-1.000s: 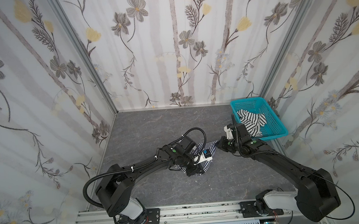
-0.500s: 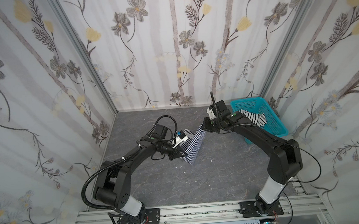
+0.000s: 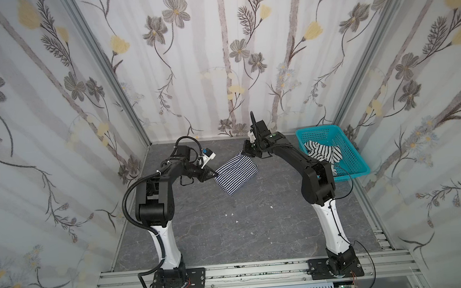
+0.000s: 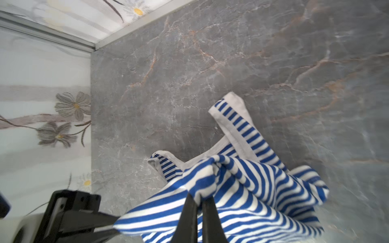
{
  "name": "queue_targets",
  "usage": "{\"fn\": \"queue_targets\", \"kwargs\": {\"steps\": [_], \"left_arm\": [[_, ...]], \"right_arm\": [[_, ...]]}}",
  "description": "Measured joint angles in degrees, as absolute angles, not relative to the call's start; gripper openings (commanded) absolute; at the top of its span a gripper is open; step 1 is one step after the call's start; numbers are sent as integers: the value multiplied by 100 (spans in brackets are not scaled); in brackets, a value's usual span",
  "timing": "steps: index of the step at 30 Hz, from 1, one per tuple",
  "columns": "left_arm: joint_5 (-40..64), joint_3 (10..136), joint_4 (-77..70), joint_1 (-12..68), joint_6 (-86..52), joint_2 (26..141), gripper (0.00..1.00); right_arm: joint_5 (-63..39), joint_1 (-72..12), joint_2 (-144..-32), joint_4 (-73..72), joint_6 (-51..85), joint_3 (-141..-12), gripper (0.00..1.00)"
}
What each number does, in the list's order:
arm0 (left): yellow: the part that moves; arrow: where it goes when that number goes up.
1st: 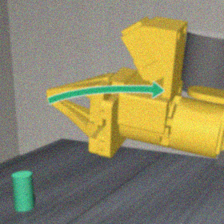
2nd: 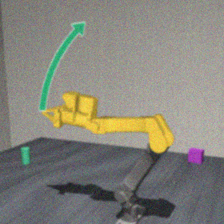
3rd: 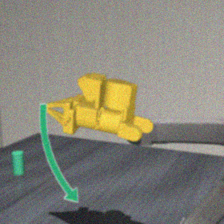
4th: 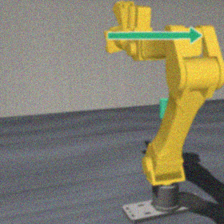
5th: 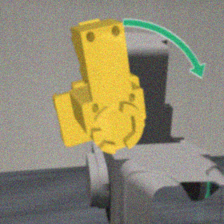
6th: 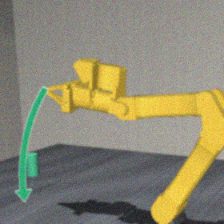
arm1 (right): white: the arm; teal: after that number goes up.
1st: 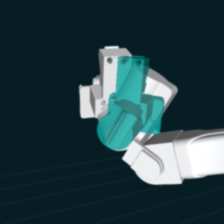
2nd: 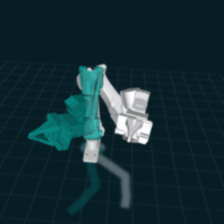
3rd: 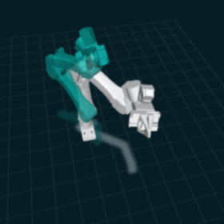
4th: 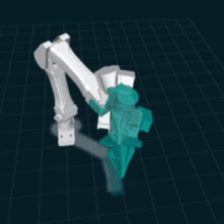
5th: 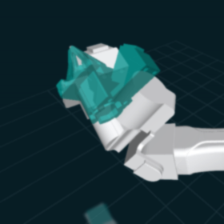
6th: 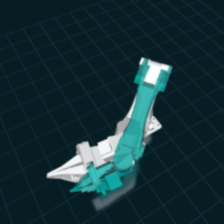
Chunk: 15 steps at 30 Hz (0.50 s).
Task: Fold and stack tank tops
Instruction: Fold the tank top at the top-center of the table.
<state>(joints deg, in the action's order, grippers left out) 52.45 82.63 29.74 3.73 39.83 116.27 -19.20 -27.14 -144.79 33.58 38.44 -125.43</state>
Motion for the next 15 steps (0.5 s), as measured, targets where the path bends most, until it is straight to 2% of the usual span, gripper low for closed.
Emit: {"fn": "queue_targets", "kwargs": {"steps": [5,7,9,11,15], "left_arm": [[5035,8888,3061,355,3898,12250,9],[4989,9192,3063,331,3844,12484,12],[4950,9515,3061,320,3697,12744,15],[4888,9813,3074,316,3559,13006,17],[4816,10261,3127,316,3402,13349,30]], "right_arm": [[-2202,-2611,-14783,2810,4086,-12643,6],[-2268,-2561,-14890,2613,4202,-12658,12],[-2357,-2506,-14977,2453,4324,-12667,24],[-2423,-2453,-15056,2252,4394,-12674,27],[-2515,-2401,-15102,2088,4482,-12674,36]]}}
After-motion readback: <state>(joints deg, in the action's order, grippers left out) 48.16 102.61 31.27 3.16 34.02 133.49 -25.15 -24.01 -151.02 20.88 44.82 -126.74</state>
